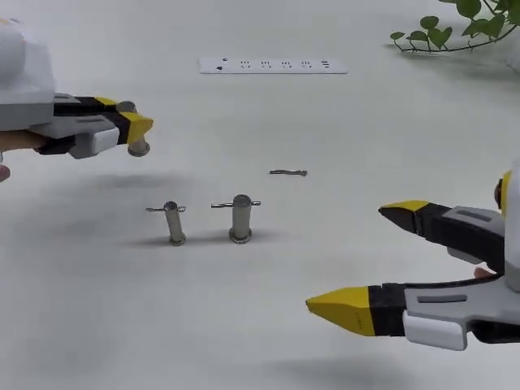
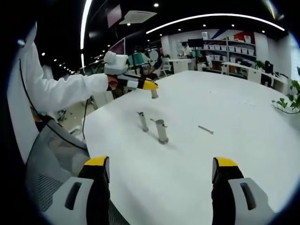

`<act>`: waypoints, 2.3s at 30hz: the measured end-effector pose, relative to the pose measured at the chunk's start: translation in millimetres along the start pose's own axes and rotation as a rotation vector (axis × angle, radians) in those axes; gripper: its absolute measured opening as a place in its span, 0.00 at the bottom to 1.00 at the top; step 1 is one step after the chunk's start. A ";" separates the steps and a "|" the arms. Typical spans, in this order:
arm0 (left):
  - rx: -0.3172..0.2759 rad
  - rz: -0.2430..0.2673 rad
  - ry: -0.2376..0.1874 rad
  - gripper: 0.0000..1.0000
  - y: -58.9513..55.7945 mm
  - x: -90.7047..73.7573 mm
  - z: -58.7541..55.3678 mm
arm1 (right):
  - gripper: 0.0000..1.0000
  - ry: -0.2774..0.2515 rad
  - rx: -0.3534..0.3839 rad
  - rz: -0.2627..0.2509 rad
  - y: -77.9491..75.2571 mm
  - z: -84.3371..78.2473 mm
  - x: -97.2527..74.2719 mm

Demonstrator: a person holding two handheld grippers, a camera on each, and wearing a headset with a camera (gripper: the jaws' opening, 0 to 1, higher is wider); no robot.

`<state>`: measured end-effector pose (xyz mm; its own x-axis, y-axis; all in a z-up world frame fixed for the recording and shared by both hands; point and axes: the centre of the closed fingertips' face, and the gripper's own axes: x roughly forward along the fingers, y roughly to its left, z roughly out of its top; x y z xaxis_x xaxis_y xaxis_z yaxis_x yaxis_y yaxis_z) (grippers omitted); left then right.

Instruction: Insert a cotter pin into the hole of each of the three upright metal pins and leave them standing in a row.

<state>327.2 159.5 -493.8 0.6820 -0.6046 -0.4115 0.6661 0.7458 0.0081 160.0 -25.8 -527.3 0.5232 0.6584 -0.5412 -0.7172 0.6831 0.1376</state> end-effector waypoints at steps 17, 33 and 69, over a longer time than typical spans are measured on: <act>0.085 -0.159 -0.005 0.10 -97.4 -26.9 26.6 | 0.89 -0.036 -0.014 -0.007 0.3 6.0 -7.9; 0.084 -0.258 0.089 0.10 -172.8 -14.5 -20.4 | 0.97 -0.053 0.006 0.045 13.6 3.6 -11.4; 0.138 -0.276 0.167 0.10 -203.8 20.4 -73.1 | 0.97 -0.013 0.013 0.070 17.9 -7.7 -9.9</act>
<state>183.2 15.6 -570.5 0.4196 -0.7156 -0.5584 0.8606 0.5093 -0.0059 138.5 -22.4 -525.8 0.4783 0.7085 -0.5189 -0.7463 0.6394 0.1852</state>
